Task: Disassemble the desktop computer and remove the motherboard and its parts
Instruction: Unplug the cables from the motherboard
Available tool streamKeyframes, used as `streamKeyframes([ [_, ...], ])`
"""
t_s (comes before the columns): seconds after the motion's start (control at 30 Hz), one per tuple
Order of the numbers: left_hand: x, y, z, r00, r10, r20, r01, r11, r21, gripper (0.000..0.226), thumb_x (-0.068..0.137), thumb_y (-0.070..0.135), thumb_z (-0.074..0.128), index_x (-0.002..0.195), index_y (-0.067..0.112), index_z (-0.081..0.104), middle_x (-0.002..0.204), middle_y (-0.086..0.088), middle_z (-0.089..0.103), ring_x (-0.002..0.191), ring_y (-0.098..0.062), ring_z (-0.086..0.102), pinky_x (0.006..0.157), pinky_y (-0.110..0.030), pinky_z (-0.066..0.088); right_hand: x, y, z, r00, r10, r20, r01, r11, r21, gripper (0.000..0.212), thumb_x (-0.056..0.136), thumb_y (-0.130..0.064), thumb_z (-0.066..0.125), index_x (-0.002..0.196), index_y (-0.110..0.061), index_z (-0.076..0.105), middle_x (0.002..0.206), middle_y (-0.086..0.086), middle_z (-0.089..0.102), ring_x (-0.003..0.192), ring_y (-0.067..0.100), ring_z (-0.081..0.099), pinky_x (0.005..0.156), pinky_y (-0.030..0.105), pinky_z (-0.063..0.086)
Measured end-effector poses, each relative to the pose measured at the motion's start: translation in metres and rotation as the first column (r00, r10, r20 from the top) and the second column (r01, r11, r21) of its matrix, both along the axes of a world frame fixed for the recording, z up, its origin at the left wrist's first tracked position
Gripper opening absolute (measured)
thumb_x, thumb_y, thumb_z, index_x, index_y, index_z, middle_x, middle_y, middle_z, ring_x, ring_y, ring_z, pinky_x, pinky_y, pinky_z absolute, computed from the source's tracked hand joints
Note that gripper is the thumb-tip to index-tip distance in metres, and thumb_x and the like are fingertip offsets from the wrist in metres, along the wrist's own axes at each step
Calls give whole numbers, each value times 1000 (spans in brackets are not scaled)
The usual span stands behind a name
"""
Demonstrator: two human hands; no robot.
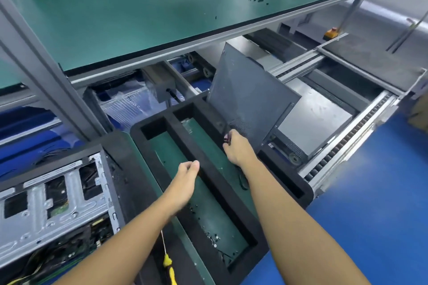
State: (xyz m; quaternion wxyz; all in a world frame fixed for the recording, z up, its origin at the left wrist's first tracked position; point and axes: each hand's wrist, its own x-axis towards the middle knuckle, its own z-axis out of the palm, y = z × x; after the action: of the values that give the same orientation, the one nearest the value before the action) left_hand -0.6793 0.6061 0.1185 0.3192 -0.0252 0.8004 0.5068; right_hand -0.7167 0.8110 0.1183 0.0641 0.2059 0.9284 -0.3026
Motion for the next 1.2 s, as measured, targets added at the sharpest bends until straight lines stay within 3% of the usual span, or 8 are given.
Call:
streamKeyframes([
  [0.17,-1,-37,6,998,-52,-48,50,998,-41,45,93,70,25,124,42,42,132,16,52,124,-9,48,111,-39,33,-23,-13,-39,916,45,399,-96,989,109,67,91,-35,67,141,-3,35,144,20,35,129,39,45,105,44,40],
  [0.23,-3,-49,9,996,-56,-63,53,998,-42,48,92,72,26,123,41,45,131,17,52,124,-10,48,111,-39,33,-20,-14,-48,901,-8,434,-42,994,105,65,94,-30,62,144,-2,31,149,20,30,133,38,42,109,43,37],
  [0.47,-2,-66,25,973,-5,-230,14,999,39,25,104,36,39,101,30,62,100,12,71,97,-8,68,94,-43,53,1,-43,-27,975,-177,131,207,941,-269,34,87,5,41,106,-7,67,119,15,65,105,33,62,95,39,51],
  [0.6,10,-100,47,887,-22,-461,51,997,50,27,103,19,44,95,35,64,85,11,72,72,-10,68,66,-26,54,15,-93,13,995,-88,35,95,940,-329,35,77,2,36,78,-18,64,86,5,72,64,16,57,55,22,46],
  [0.73,24,-153,54,799,70,-598,-87,996,0,26,101,16,46,93,36,61,80,13,69,53,-8,53,51,-20,41,28,-159,44,998,59,-35,-68,936,-344,32,78,1,37,73,-20,60,80,1,69,58,15,53,48,20,36],
  [0.93,64,-218,46,818,248,-518,-374,915,-153,23,97,21,51,80,32,61,63,7,64,50,-4,53,46,-16,36,56,-252,75,969,219,-112,-244,919,-309,28,85,-5,40,72,-20,60,84,3,69,73,23,61,58,28,47],
  [1.07,81,-227,33,931,219,-292,-331,844,-422,35,92,45,54,65,23,57,48,8,57,44,-3,52,46,-25,32,80,-286,79,956,279,-89,-293,901,-320,23,92,-8,39,86,-11,61,92,11,69,83,36,65,71,48,58],
  [1.2,87,-216,21,927,367,-82,-375,916,-143,40,91,38,64,63,9,67,55,2,51,50,-14,41,56,-27,30,102,-298,72,933,359,11,-350,917,-191,24,98,-14,40,102,-8,63,103,11,69,88,30,67,77,41,58],
])
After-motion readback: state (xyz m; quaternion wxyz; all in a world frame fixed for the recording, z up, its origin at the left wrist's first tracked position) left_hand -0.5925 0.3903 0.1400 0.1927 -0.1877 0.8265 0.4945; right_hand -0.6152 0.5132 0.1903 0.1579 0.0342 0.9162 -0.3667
